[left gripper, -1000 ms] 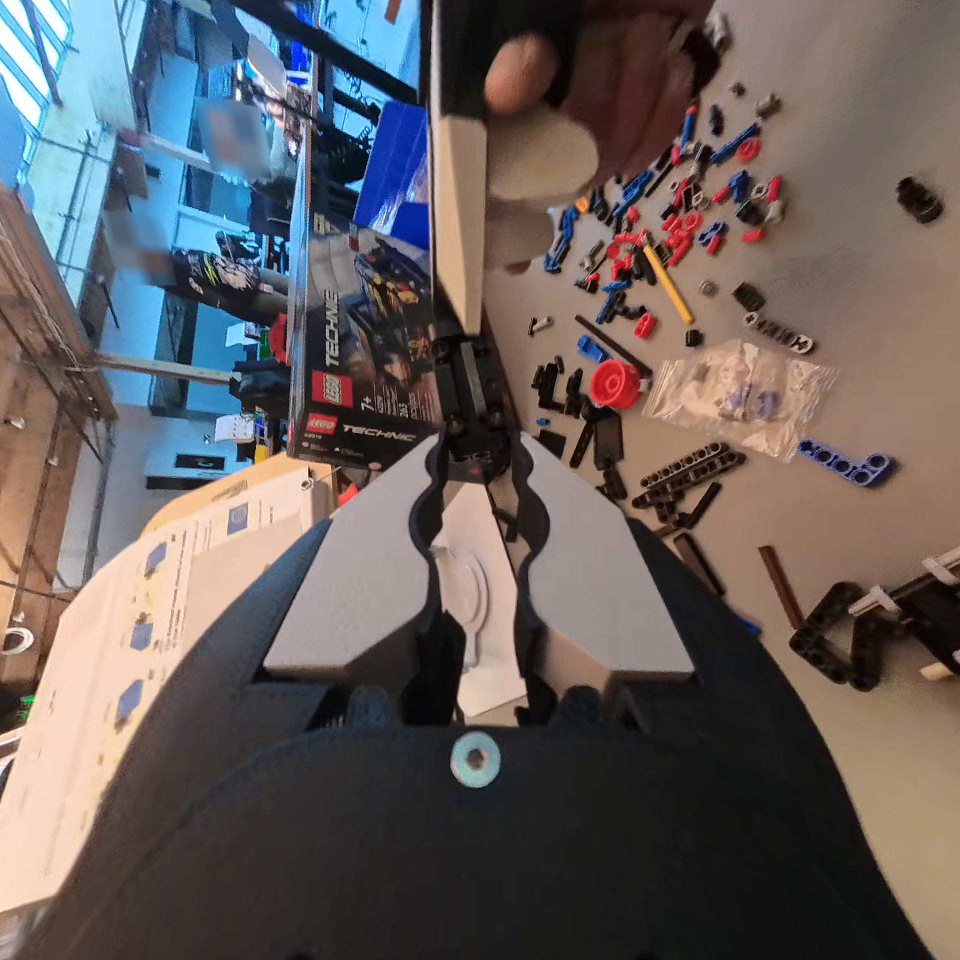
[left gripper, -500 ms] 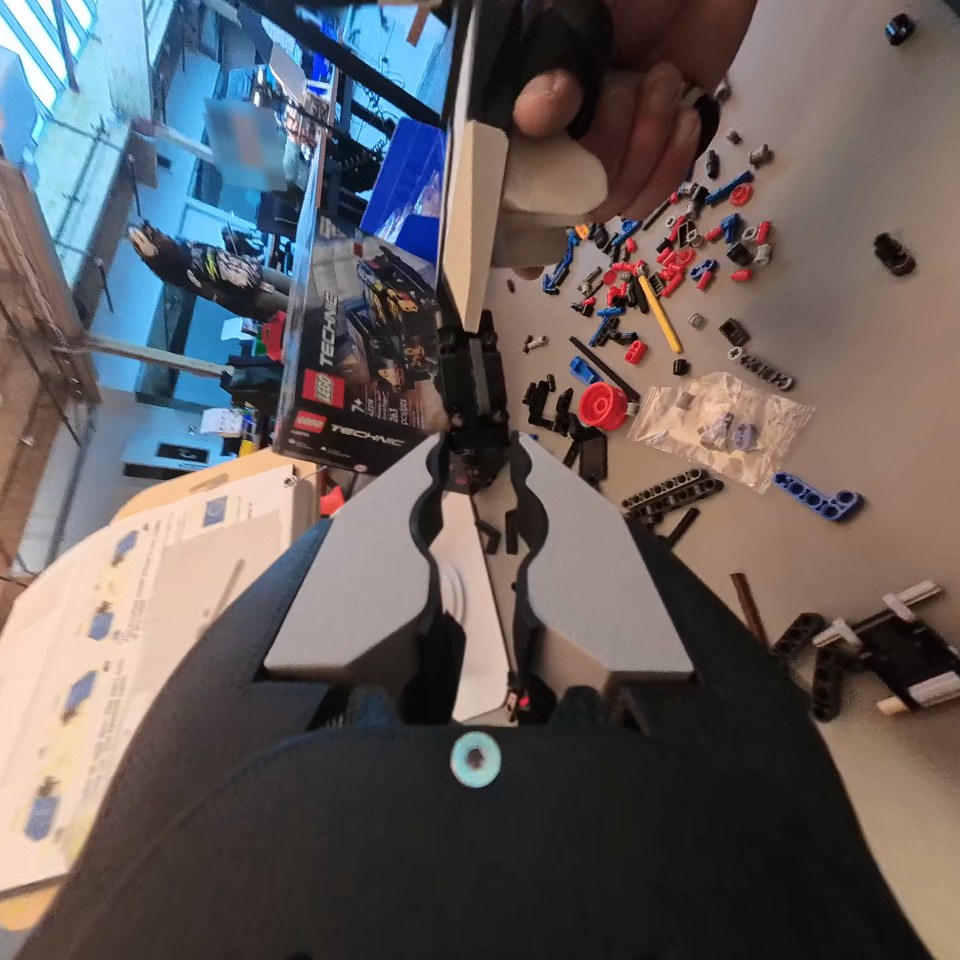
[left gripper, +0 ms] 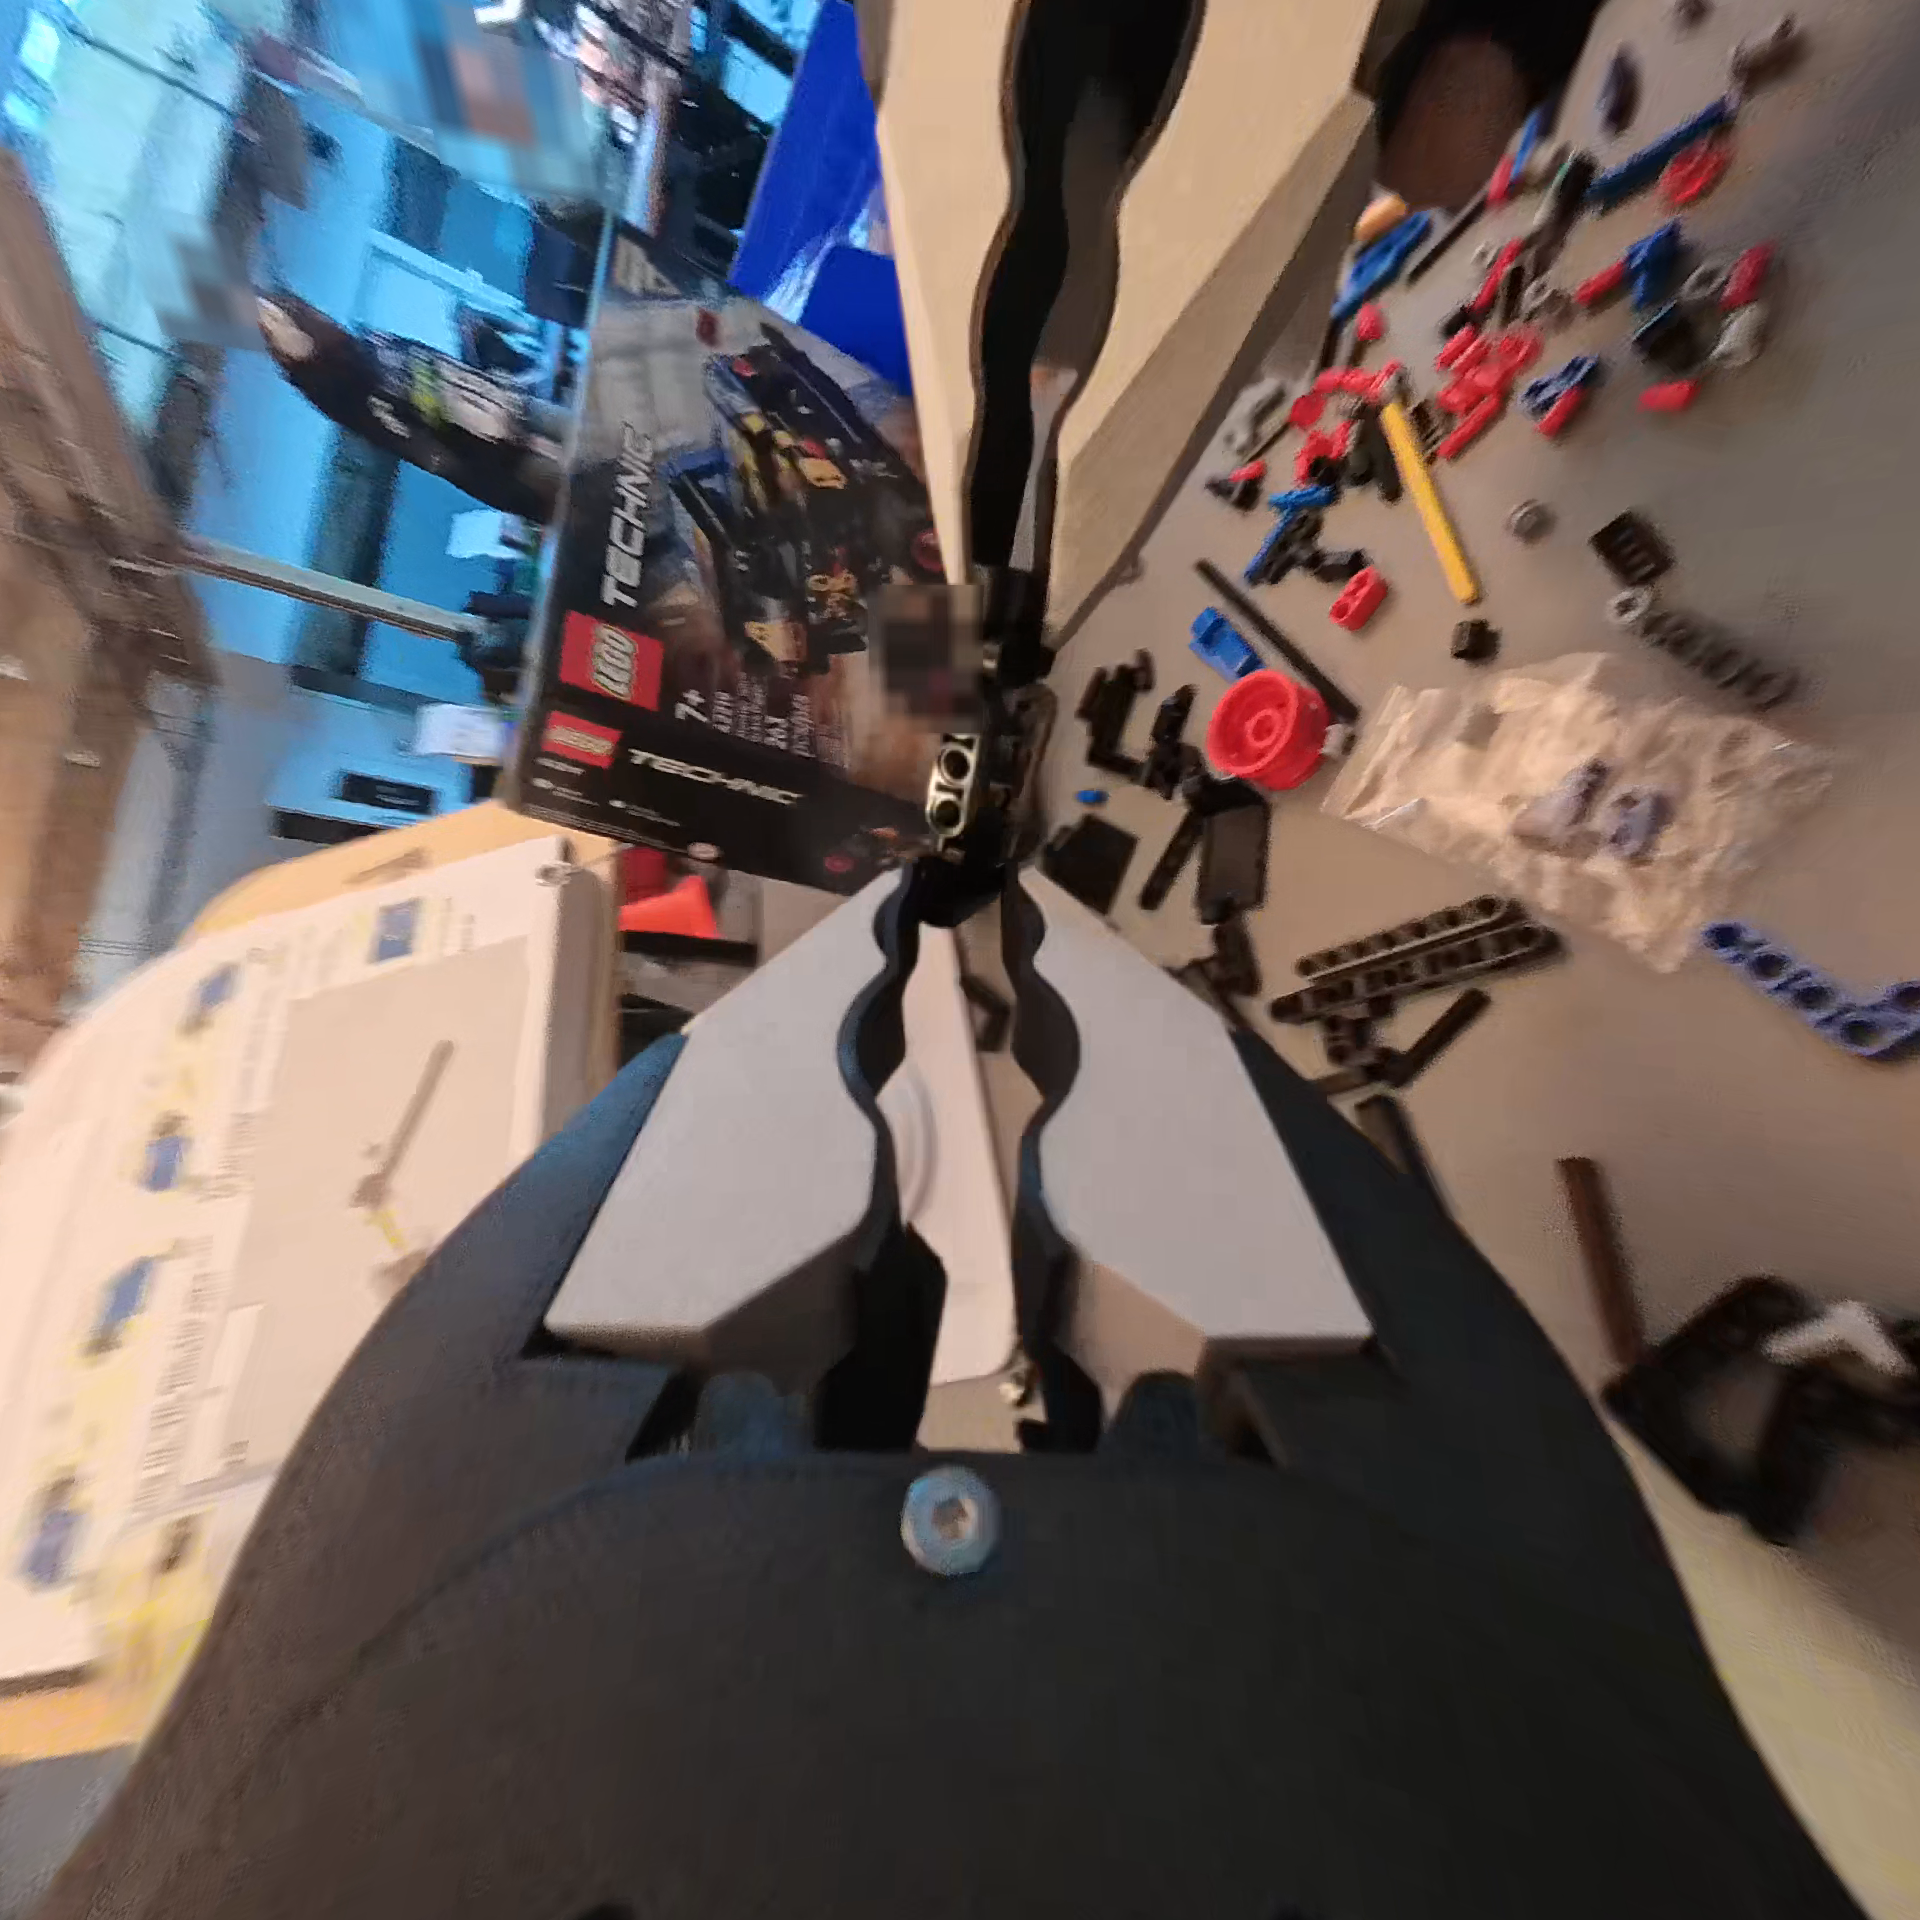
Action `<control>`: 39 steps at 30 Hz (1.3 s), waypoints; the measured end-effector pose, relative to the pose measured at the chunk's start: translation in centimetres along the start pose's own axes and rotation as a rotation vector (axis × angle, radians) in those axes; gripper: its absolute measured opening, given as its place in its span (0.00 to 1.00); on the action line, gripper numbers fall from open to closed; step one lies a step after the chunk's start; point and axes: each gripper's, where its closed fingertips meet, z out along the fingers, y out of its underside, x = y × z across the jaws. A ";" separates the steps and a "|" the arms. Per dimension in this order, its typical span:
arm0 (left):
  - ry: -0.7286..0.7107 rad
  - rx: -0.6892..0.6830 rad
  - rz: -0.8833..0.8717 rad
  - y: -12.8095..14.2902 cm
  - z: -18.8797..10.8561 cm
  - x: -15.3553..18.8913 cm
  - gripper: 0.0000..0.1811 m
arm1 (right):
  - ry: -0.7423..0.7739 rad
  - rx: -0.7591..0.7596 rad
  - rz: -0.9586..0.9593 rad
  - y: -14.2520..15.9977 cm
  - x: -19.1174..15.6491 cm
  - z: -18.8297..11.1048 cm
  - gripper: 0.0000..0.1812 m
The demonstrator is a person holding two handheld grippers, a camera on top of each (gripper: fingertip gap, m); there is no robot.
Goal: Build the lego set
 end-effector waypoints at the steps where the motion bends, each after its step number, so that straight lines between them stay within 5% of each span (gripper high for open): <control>1: -0.036 -0.018 0.058 0.2 0.1 -0.1 0.06 | 0.025 -0.022 -0.087 0.2 -0.1 0.1 0.04; 12: -0.218 -0.007 0.198 0.0 -0.9 -0.6 0.05 | 0.192 -0.080 -0.523 -0.1 -0.6 0.2 0.03; 22: -0.099 -0.074 0.216 1.1 -2.3 2.4 0.03 | 0.062 -0.069 -0.440 0.0 -3.0 0.0 0.08; 27: -0.021 -0.220 0.197 4.8 -2.7 2.5 0.03 | 0.059 -0.097 -0.345 1.0 -1.7 -0.9 0.11; 34: 0.171 -0.566 0.028 14.6 -1.9 0.8 0.03 | 0.229 -0.235 -0.165 4.2 4.0 -2.9 0.08; 39: 0.322 -0.646 -0.122 18.0 -1.1 2.3 0.03 | 0.123 -0.373 0.041 8.7 4.3 -3.6 0.08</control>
